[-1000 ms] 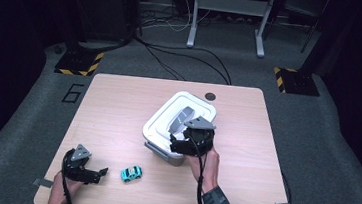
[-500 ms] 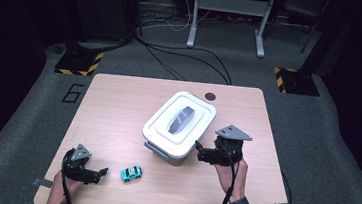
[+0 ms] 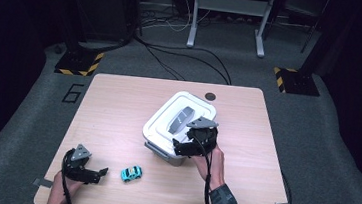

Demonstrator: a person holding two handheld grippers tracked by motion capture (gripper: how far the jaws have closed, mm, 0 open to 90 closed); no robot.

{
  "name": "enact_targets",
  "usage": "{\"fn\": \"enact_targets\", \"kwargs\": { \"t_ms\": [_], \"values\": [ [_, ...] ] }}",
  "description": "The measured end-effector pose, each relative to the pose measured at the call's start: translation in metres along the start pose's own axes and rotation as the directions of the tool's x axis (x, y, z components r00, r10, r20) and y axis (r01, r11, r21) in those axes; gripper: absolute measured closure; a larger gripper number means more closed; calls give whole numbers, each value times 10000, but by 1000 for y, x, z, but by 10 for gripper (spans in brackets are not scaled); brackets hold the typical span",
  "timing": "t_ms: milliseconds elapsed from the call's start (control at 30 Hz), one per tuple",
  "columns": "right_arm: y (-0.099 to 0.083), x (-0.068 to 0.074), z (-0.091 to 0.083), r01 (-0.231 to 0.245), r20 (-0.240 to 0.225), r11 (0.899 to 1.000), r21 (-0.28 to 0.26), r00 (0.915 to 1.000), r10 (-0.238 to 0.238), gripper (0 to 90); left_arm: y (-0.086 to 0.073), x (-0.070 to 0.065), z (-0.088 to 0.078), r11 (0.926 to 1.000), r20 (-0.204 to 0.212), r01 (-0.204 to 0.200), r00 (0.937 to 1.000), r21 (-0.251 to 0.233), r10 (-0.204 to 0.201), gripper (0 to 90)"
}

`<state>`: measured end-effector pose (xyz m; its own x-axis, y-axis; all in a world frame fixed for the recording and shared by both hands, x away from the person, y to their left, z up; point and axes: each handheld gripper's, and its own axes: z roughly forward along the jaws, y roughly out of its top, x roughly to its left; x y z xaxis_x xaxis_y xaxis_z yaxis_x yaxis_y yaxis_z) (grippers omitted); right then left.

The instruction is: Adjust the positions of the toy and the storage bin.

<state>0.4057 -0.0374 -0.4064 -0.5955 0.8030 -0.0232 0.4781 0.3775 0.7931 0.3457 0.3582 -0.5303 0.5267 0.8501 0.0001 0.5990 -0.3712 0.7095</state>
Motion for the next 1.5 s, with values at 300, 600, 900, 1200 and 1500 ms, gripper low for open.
{"fn": "enact_targets", "kwargs": {
  "t_ms": [300, 600, 900, 1200, 1500],
  "values": [
    [-1, 6, 1, 271, 152, 9996, 114, 9995, -272, 2, 0, 0, 0, 10000, 1, -5, 10000, -3, 5, 6],
    [-3, 17, 0, 281, -125, 9995, 171, 9995, -279, 22, 0, 0, 0, 10000, -10, 9, 10000, -11, -9, 6],
    [-6, 21, 0, 34, -468, 9999, 148, 9989, -28, 21, 0, 0, 0, 10000, -9, 14, 10000, -6, -14, 6],
    [-5, 15, -20, 184, -288, 9983, -554, 9994, -200, 0, 0, 1, 0, 9999, 38, -105, 9999, 5, 105, 6],
    [-37, -30, -64, -999, -199, 9871, -1250, 9950, 982, 0, 1, 2, 2, 9998, 108, -193, 9998, -51, 193, 4]
  ]
}}
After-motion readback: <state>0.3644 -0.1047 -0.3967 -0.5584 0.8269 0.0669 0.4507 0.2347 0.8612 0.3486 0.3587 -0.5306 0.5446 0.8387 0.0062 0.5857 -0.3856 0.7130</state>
